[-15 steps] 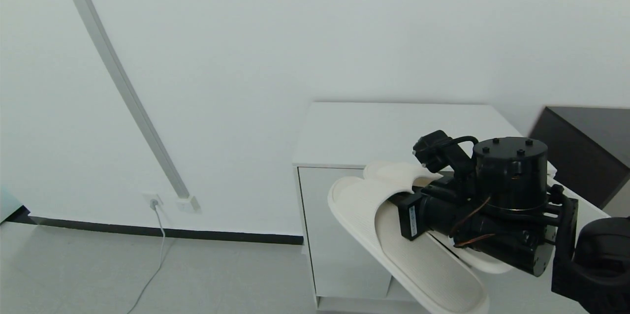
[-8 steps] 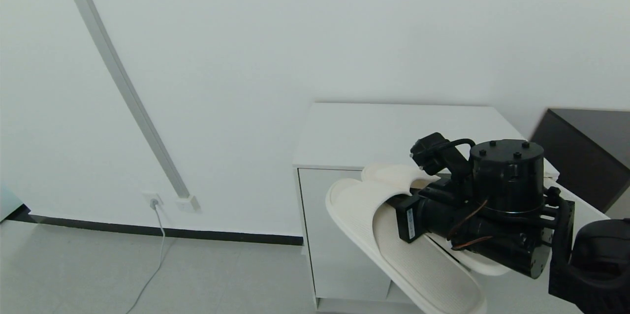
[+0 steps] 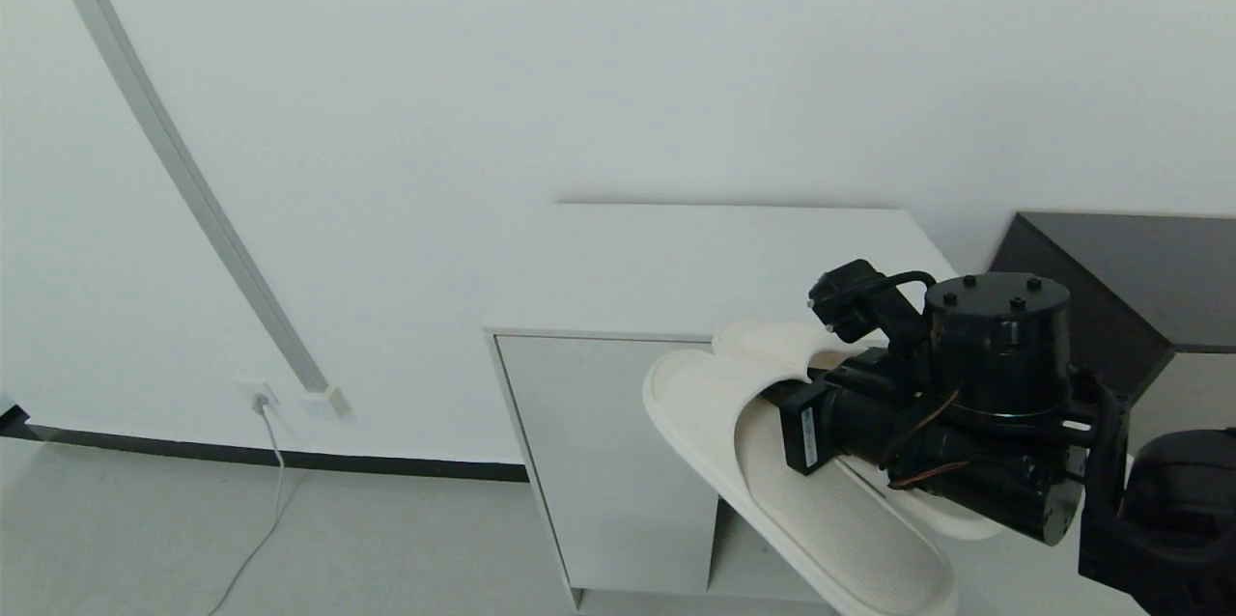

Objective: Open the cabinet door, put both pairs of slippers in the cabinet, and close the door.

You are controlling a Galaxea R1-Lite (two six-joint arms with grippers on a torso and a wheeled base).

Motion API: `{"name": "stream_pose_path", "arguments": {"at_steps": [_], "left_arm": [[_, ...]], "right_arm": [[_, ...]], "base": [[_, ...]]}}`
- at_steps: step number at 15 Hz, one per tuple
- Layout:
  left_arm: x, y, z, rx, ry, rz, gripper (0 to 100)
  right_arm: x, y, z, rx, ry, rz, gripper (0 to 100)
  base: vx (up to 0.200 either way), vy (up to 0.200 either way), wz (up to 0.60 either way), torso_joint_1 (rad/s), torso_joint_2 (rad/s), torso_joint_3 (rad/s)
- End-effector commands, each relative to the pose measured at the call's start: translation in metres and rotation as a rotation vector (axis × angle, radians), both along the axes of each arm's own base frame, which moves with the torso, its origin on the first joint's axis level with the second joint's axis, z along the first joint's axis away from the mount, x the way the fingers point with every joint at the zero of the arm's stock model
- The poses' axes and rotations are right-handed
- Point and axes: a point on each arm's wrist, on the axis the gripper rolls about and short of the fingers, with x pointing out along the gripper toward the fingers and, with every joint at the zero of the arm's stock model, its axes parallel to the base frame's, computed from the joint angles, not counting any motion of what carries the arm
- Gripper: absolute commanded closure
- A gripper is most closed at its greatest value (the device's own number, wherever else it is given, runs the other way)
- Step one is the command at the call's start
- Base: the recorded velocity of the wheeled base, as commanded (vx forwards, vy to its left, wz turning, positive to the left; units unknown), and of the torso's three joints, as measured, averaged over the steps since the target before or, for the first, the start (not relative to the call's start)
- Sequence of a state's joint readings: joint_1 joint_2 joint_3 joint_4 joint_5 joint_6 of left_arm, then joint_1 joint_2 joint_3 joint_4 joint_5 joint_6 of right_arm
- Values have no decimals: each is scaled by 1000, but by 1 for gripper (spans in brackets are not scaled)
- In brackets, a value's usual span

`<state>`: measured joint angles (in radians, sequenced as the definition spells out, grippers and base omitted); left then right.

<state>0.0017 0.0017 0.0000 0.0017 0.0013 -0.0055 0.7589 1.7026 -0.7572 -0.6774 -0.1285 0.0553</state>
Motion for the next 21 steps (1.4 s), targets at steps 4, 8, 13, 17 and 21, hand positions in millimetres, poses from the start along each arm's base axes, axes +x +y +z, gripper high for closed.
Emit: {"name": "stream_pose_path", "arguments": {"at_steps": [4,8,13,17,21], "left_arm": [[0,0,0,-1,1,0,100],[0,0,0,-2,1,0,100],[0,0,0,-2,0,0,100],[0,0,0,-14,1,0,100],[0,0,0,-14,0,0,100]], "right_arm": [[-1,-1,-1,16,-11,12,100],[-7,2,-2,14,-15,30,100],[-7,2,-4,-5,-21,36,100],[-9,3,-3,8,-35,39,100],[-10,3,-4,3,-39,45,100]], "base": [[0,-150,0,-1,1,3],[0,0,0,0,0,0],[0,0,-120,0,0,0],[0,0,0,0,0,0],[0,0,0,0,0,0]]}}
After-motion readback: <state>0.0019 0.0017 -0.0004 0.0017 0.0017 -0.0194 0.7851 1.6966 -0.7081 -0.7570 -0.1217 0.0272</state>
